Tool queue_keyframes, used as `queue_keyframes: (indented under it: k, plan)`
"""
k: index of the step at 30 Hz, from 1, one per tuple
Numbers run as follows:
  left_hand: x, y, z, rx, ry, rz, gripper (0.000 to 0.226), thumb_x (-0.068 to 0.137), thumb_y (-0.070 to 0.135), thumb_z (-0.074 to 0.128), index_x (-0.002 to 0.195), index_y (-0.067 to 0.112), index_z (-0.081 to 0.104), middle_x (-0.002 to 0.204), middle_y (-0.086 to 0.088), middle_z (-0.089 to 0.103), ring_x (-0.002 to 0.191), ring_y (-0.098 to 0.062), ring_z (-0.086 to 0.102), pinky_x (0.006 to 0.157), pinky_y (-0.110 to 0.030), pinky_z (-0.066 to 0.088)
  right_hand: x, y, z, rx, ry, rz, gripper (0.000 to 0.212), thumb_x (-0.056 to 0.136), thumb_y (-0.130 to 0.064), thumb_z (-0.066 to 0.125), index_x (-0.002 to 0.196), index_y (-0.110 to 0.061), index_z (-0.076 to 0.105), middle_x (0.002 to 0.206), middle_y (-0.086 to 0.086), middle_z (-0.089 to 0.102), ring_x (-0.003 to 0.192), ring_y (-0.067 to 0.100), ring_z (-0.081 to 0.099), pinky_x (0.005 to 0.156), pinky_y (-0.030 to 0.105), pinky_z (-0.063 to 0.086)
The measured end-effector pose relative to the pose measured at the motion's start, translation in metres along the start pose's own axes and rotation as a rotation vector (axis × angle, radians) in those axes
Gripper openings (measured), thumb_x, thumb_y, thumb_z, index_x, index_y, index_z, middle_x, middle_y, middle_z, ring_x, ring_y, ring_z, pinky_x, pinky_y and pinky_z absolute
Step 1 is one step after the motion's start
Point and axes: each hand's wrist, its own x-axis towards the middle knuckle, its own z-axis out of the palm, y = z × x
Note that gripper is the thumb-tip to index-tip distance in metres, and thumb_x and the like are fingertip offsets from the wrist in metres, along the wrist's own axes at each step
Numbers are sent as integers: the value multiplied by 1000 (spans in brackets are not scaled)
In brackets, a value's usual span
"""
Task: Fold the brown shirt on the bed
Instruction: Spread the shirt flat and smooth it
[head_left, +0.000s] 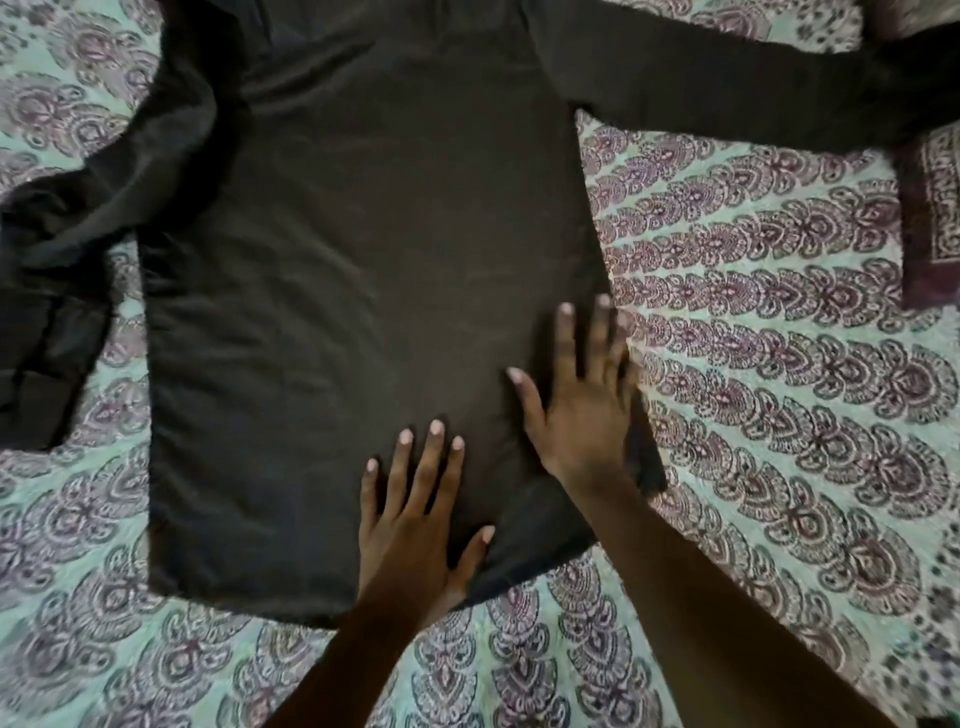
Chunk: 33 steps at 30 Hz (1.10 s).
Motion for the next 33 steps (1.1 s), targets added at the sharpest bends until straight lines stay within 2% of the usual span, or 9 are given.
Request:
queue_keyframes:
  k: [2,6,12,15,19,23,27,29,33]
  plan:
    - [-18,5,1,-6,-16,1,90,93,71,42,164,24,12,173,0,3,160,-29,2,125,-59,13,-10,2,8,-59,-15,-114,75,101,-69,29,163,-36,4,172,2,-8,158,30,-8,124,61,7]
    - [-47,9,-3,-40,-45,-6,81,95,70,39,163,35,10,173,5,-2,160,-27,0,124,-59,15,-84,37,15,-73,2,123,84,97,-75,28,163,-30,3,172,4,-2,158,31,5,122,60,17]
    - [-55,-14,-14,-143,72,-71,63,101,51,44,159,30,32,170,0,23,150,-27,31,116,-55,35,-127,71,4,-46,-49,298,101,91,-81,22,162,-11,6,170,18,-2,156,40,-2,122,66,9]
    - [-40,-42,-15,-131,174,-261,68,98,56,43,159,28,32,172,-2,15,155,-30,21,120,-55,25,-111,51,-4,-56,-2,139,98,93,-77,26,163,-12,7,170,17,-2,156,39,-5,123,59,-1]
    - [-45,-79,2,-106,153,-355,74,97,65,33,162,37,15,173,1,1,159,-28,6,125,-58,14,-97,28,17,-68,-26,-203,82,96,-72,32,163,-29,11,172,5,1,158,29,2,125,58,12]
    - [-68,-84,9,-93,115,-331,76,96,67,32,163,40,8,173,3,-2,160,-28,1,125,-58,12,-128,21,35,4,82,255,92,95,-77,34,164,-23,6,172,7,0,158,28,2,124,57,8]
    - [-67,-90,-7,-110,122,-345,75,90,66,43,155,30,36,158,-10,34,140,-39,35,107,-61,33,-136,2,31,70,80,534,99,93,-80,29,162,-12,6,170,18,3,157,37,1,120,68,12]
    - [-52,-98,-19,-122,152,-349,72,91,63,44,152,27,40,150,-13,40,131,-40,42,103,-60,36,-117,-5,22,45,124,442,94,95,-77,31,163,-16,10,169,20,5,157,39,2,123,66,5]
    - [-30,-133,-18,-6,145,-185,72,94,61,43,159,31,32,169,-6,22,152,-34,26,113,-58,27,-77,-14,26,3,60,59,73,98,-73,33,160,-44,11,172,5,-4,158,32,-1,123,60,9]
